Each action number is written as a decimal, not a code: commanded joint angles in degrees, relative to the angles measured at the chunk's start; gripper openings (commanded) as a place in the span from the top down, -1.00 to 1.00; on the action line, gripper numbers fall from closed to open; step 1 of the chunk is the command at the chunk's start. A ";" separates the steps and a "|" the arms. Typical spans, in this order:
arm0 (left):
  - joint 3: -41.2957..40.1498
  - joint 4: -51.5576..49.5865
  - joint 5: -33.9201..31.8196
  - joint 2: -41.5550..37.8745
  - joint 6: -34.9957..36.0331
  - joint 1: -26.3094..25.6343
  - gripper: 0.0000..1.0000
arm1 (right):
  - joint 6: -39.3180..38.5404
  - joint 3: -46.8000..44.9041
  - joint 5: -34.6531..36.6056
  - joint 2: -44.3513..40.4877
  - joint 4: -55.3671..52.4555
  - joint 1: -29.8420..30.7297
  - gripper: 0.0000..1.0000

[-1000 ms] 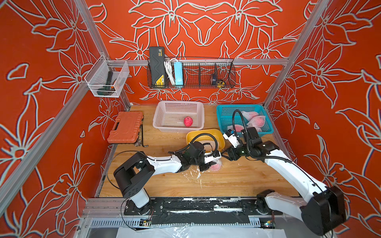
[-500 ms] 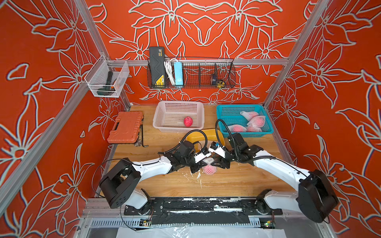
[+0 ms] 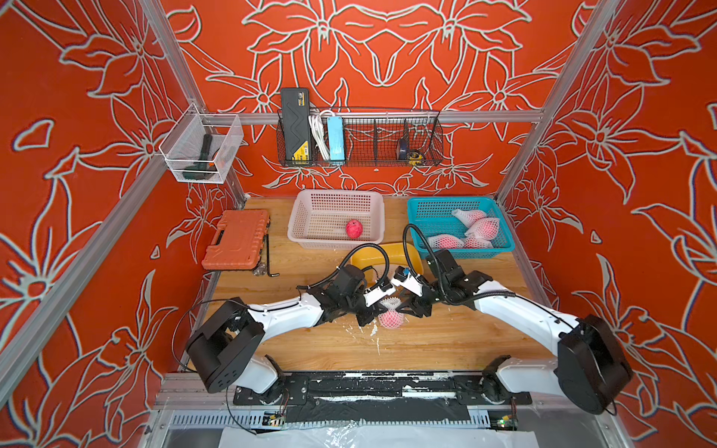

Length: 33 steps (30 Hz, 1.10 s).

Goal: Remove foam nets from apples
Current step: Remove the foam net from the apple.

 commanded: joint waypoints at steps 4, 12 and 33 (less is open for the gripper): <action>0.62 0.72 4.01 -1.20 -0.46 0.41 0.83 | -1.70 0.84 -3.07 1.61 2.05 0.93 0.24; -0.03 0.23 2.54 -2.28 -0.70 0.78 0.85 | -1.66 1.79 -2.43 3.42 2.21 3.82 0.51; -4.74 -7.05 -5.95 -5.53 -2.08 2.70 -0.32 | -1.93 3.60 -2.21 6.23 2.81 4.32 0.94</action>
